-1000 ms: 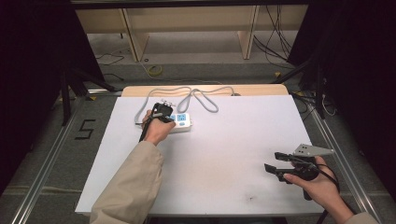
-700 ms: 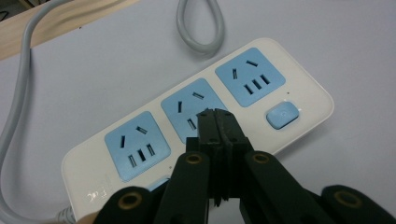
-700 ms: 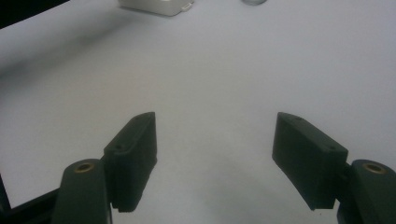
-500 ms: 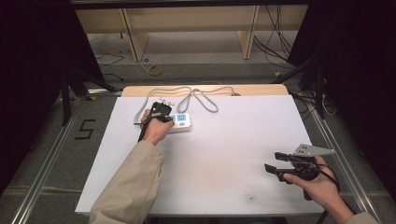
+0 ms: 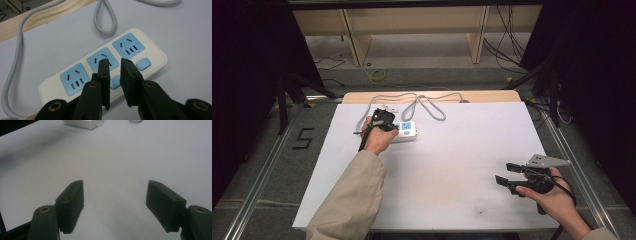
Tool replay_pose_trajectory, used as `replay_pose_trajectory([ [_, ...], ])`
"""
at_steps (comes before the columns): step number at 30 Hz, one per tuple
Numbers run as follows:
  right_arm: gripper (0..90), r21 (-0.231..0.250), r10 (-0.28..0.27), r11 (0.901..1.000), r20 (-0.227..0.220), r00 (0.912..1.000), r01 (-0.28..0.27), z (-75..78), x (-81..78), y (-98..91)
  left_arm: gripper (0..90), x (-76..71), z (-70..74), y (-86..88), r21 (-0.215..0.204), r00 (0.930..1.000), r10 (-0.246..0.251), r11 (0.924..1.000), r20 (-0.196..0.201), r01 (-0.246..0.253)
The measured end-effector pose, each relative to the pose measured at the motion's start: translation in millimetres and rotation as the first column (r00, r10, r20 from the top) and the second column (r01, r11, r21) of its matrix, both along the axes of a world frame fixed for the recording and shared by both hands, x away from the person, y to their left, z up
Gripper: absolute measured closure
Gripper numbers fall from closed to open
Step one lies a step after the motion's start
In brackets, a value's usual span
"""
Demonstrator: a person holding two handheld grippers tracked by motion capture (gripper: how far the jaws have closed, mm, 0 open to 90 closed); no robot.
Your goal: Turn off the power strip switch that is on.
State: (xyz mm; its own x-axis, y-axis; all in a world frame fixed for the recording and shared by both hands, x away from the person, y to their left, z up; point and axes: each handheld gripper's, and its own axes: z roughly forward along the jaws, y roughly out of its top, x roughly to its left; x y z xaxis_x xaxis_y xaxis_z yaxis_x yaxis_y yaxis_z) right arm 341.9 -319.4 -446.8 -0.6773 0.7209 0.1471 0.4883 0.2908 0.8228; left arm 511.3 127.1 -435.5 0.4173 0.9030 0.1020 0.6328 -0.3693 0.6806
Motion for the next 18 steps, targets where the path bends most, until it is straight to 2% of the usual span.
replay_pose_trajectory([
  [3,31.1,0.001,0.001,1.0000,0.000,1.0000,-0.001,0.3,-0.2,0.0,73.0,-1.8,1.1,0.4,-0.018,1.0000,-0.002,0.9998,0.003,0.002],
  [11,31.0,0.002,0.003,1.0000,0.002,1.0000,-0.003,0.6,-0.3,-0.3,54.4,-9.7,4.2,-0.2,-0.041,0.9997,-0.014,0.9991,0.019,0.015],
  [15,31.0,0.001,0.005,1.0000,0.004,1.0000,-0.005,0.8,-0.2,-0.2,47.1,-15.0,6.8,1.8,-0.041,0.9986,-0.037,0.9984,0.036,0.039],
  [18,31.0,0.001,0.006,1.0000,0.004,1.0000,-0.006,0.8,-0.1,0.0,41.5,-19.5,8.4,3.2,-0.025,0.9981,-0.053,0.9982,0.031,0.054],
])
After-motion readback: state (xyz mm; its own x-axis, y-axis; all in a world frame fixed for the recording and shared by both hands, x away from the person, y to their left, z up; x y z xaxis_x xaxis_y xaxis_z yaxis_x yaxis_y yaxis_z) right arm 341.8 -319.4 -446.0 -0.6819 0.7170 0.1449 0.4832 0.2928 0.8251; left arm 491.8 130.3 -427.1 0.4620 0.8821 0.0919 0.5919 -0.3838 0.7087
